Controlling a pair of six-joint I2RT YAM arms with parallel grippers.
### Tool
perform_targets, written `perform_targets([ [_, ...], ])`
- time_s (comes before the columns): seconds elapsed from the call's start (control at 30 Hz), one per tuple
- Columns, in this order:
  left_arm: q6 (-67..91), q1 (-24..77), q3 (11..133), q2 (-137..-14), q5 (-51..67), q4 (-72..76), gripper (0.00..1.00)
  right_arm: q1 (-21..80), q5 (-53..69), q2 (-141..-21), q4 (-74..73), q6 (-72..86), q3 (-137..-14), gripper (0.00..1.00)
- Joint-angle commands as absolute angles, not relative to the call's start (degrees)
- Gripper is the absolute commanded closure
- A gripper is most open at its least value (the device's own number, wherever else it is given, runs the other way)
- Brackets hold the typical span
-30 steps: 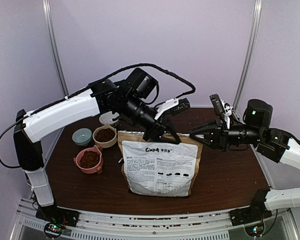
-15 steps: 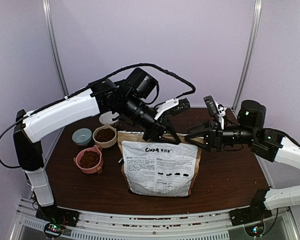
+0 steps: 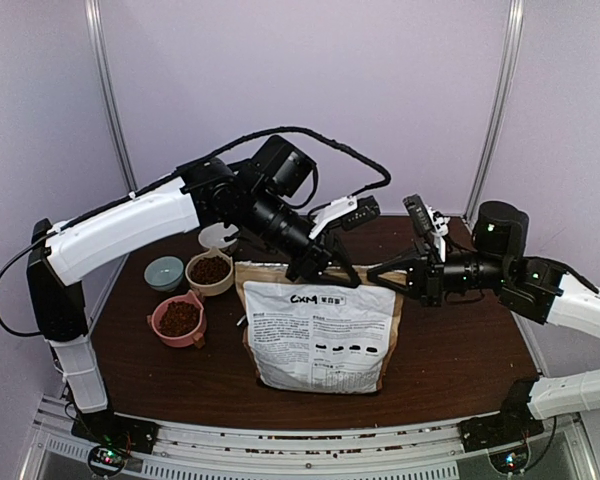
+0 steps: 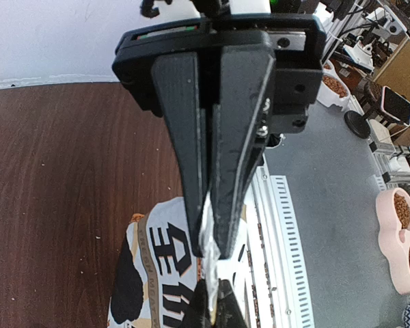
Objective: Serve the pet food
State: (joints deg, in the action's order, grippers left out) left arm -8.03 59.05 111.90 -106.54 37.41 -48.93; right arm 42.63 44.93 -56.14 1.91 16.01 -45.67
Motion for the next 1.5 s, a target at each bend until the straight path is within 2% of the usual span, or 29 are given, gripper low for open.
perform_targets([
  [0.0,-7.56,59.24,113.31,-105.56,37.93,-46.10,1.00,42.50,42.16,-54.42,-0.09,14.24,-45.00,1.00],
  [0.1,-7.38,59.24,112.14,-104.84,37.42,-45.29,1.00,42.37,40.42,-52.78,-2.34,13.34,-44.61,0.99],
  [0.2,-7.25,59.24,111.81,-104.68,37.35,-45.26,1.00,42.30,39.56,-51.35,-4.20,12.95,-44.33,0.84],
  [0.27,-7.21,59.24,111.66,-104.68,37.35,-45.27,1.00,42.27,38.99,-50.59,-4.56,12.98,-43.79,0.81],
  [0.33,-7.21,59.24,111.71,-104.68,37.35,-45.26,1.00,42.28,38.67,-50.08,-4.49,13.21,-43.30,0.85],
  [0.4,-7.21,59.24,111.71,-104.68,37.35,-45.26,1.00,42.28,38.67,-50.01,-3.87,13.54,-42.89,0.98],
  [0.57,-7.21,59.24,111.59,-104.68,36.84,-45.18,1.00,42.28,38.86,-49.61,-3.25,13.77,-42.56,1.00],
  [0.6,-7.21,59.24,111.57,-104.62,36.69,-45.20,1.00,42.28,38.62,-49.47,-3.31,13.81,-42.66,0.98],
  [0.63,-7.21,59.24,111.54,-104.59,36.58,-45.18,1.00,42.23,38.40,-49.17,-3.52,13.80,-42.73,0.90],
  [0.73,-7.21,59.24,111.45,-104.59,36.44,-45.18,1.00,42.19,37.44,-48.10,-3.92,13.87,-42.40,0.78],
  [0.8,-7.21,59.24,111.45,-104.52,36.44,-45.18,1.00,42.21,37.12,-47.51,-4.04,14.04,-41.90,0.77],
  [0.9,-7.16,59.24,111.40,-104.58,36.30,-45.18,1.00,42.19,36.84,-46.91,-4.03,14.39,-41.26,0.80],
  [0.97,-7.29,59.24,111.36,-104.53,36.18,-45.18,1.00,42.19,36.94,-46.64,-3.70,14.62,-40.79,0.96],
  [1.0,-7.25,59.24,111.20,-104.54,36.07,-45.02,1.00,42.22,36.96,-46.51,-3.43,14.78,-40.64,1.00],
  [1.07,-6.81,59.24,111.06,-104.59,35.67,-44.35,1.00,42.21,37.44,-46.48,-2.73,15.00,-40.50,1.00],
  [1.2,-5.52,59.34,111.47,-105.34,35.57,-42.33,0.76,42.18,39.25,-47.37,-0.60,15.68,-40.43,1.00],
  [1.3,-5.44,60.25,113.48,-106.87,34.61,-42.16,0.64,42.19,40.33,-48.27,0.30,15.91,-40.65,1.00],
  [1.47,-6.37,61.58,117.58,-109.78,33.35,-44.03,0.62,42.19,40.64,-48.22,0.97,16.08,-40.63,1.00],
])
